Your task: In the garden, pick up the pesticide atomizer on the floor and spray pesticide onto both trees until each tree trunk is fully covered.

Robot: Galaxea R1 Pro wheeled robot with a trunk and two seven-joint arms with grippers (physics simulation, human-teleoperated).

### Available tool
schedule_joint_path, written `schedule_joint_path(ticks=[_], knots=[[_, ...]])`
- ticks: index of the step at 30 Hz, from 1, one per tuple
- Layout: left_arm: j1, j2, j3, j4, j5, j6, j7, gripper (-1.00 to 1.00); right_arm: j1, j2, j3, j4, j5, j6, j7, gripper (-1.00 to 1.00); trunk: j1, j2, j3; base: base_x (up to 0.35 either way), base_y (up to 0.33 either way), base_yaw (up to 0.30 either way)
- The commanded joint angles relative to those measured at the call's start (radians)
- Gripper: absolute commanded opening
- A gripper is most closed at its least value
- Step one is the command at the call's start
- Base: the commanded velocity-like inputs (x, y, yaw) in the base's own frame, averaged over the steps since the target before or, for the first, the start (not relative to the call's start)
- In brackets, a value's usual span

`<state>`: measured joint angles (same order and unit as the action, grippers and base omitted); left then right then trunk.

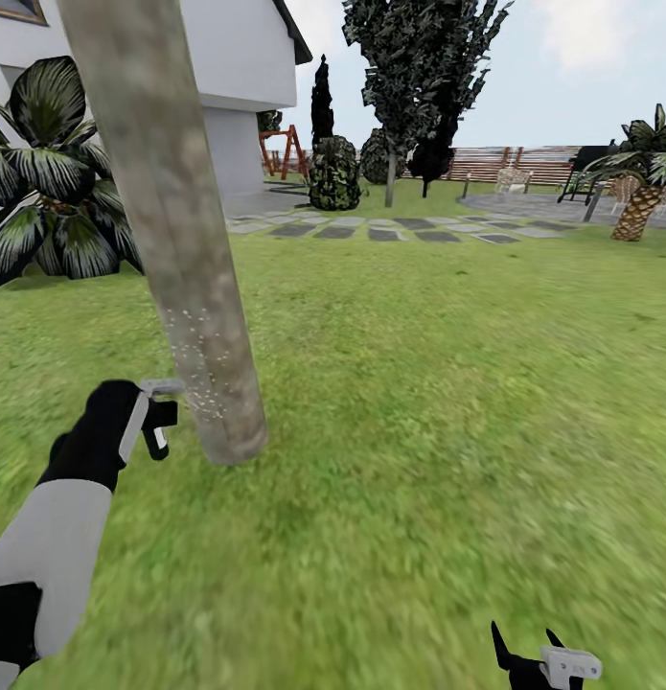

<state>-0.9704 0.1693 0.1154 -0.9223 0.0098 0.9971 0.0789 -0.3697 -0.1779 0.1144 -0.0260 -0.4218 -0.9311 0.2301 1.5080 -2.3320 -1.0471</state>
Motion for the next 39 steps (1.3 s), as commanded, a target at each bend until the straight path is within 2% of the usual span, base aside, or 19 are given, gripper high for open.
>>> schedule_joint_path(ticks=[1, 16, 28, 39], knots=[[0.004, 0.000, 0.000, -0.001, -0.001, 0.000, 0.001, -1.00, 0.000, 0.000, 0.000, 0.000, 0.000, 0.000, 0.000, 1.00, 0.000, 0.000, 0.000, 0.000, -0.239, 0.000], [0.012, -0.004, 0.001, 0.003, -0.008, -0.003, 0.012, -1.00, 0.000, 0.000, 0.000, 0.000, 0.000, 0.000, 0.000, 1.00, 0.000, 0.000, 0.000, 0.000, -0.272, 0.004], [0.021, -0.005, 0.000, 0.005, -0.013, -0.005, 0.016, -1.00, 0.000, 0.000, 0.000, 0.000, 0.000, 0.000, 0.000, 1.00, 0.000, 0.000, 0.000, 0.000, -0.275, 0.250], [0.025, -0.005, 0.000, 0.006, -0.013, -0.005, 0.016, -1.00, 0.000, 0.000, 0.001, 0.000, 0.000, 0.000, 0.000, 1.00, 0.000, 0.000, 0.000, 0.004, -0.275, 0.027]])
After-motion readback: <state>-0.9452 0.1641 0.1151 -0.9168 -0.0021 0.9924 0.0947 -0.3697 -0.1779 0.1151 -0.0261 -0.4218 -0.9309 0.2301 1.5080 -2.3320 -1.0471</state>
